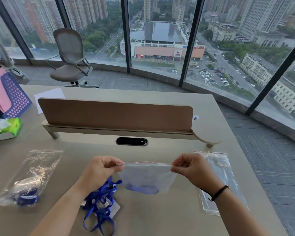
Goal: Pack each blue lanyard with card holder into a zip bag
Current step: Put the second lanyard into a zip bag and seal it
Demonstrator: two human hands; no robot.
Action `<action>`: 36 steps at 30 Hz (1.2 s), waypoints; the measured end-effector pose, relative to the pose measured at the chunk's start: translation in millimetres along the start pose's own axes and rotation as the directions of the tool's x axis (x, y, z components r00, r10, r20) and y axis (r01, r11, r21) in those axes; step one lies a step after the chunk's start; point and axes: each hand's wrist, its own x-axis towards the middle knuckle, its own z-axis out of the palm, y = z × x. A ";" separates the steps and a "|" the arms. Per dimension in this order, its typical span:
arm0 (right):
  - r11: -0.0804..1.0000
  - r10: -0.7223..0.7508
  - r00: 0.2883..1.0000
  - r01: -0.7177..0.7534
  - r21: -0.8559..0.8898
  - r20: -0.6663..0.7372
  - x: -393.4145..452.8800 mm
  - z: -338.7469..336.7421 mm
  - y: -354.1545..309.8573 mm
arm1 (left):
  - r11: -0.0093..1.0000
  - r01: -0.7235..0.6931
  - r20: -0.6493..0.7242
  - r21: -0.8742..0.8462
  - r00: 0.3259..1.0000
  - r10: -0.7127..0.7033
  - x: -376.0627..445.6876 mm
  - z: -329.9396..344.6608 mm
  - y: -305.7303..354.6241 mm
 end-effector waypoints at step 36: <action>0.959 -0.189 0.929 0.105 0.262 0.319 44.5 250.8 -158.8 | 0.869 0.016 -0.489 -0.495 0.822 -0.293 -80.8 -228.5 -145.0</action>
